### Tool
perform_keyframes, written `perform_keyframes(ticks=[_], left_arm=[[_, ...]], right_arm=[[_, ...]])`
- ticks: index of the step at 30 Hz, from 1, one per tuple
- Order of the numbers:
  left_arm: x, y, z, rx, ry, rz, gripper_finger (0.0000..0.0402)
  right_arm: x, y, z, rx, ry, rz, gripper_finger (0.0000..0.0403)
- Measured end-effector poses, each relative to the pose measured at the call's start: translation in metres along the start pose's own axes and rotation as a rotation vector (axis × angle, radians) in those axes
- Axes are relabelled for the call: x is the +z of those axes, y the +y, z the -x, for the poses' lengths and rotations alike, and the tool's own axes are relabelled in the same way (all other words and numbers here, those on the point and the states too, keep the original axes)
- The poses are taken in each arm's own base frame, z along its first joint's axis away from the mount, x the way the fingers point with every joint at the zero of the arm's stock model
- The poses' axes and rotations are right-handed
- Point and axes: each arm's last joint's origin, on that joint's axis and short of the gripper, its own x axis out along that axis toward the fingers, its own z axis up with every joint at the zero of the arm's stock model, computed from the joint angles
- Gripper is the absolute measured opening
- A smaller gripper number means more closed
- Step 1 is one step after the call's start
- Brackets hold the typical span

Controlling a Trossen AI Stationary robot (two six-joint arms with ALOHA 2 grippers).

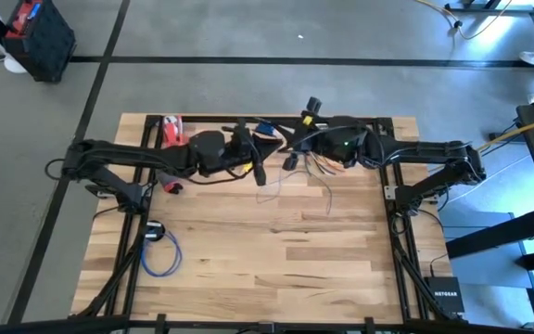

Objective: Coil cords
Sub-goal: Coil the blue cable wire on the black spool

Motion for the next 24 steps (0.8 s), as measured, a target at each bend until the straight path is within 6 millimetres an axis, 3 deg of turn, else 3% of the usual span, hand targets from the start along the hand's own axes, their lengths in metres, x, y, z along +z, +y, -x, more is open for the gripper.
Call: perform_keyframes(ticks=[6,15,24], left_arm=[[-0.008,0.001,-0.011,0.028,-0.008,-0.054,0.0001],[-0.006,-0.001,-0.011,0.006,-0.028,-0.072,0.0001],[-0.009,-0.001,-0.012,0.012,-0.011,-0.079,0.0001]], right_arm=[[0.010,-0.009,0.007,-0.027,-0.090,-0.059,0.0005],[0.030,-0.037,0.045,-0.038,-0.211,-0.149,0.0005],[0.068,-0.072,0.074,-0.074,-0.347,-0.225,0.0005]])
